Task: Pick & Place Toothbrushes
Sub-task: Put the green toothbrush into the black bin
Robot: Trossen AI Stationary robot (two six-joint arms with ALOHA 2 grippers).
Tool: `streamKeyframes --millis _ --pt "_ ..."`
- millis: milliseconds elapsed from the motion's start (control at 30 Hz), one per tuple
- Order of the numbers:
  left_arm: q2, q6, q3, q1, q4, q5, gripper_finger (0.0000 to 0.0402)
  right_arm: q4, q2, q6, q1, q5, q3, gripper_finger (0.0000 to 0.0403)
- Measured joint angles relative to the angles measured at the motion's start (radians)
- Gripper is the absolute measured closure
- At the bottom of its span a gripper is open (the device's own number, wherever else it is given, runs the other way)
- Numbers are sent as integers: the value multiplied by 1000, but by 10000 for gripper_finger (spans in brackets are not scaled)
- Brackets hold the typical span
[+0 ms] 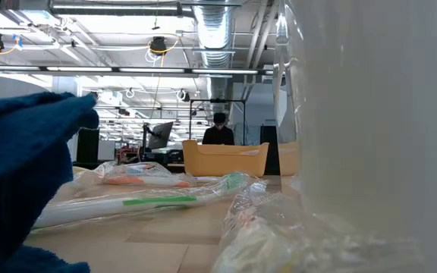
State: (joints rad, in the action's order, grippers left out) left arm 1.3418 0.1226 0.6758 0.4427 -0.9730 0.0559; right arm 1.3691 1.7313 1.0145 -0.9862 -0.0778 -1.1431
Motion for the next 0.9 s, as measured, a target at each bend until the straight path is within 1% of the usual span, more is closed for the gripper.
streamKeyframes --millis 67,167,300,433,533,600,700,900 --pt "0 0 0 0 0 0 247 -4 0 10 -16 12 0 392" --pt "0 0 0 0 1 0 247 0 0 47 -36 31 0 361" --pt "0 0 0 0 1 0 247 30 0 99 -51 50 0 301" --pt "0 0 0 0 1 0 247 33 0 102 -55 75 0 235" --pt "0 0 0 0 1 0 247 33 0 102 -55 91 14 203" --pt "0 0 0 0 1 0 247 33 0 102 -55 94 33 193" --pt "0 0 0 0 1 0 247 34 0 102 -55 94 68 190" --pt "0 0 0 0 4 0 247 37 0 102 -55 83 86 207"
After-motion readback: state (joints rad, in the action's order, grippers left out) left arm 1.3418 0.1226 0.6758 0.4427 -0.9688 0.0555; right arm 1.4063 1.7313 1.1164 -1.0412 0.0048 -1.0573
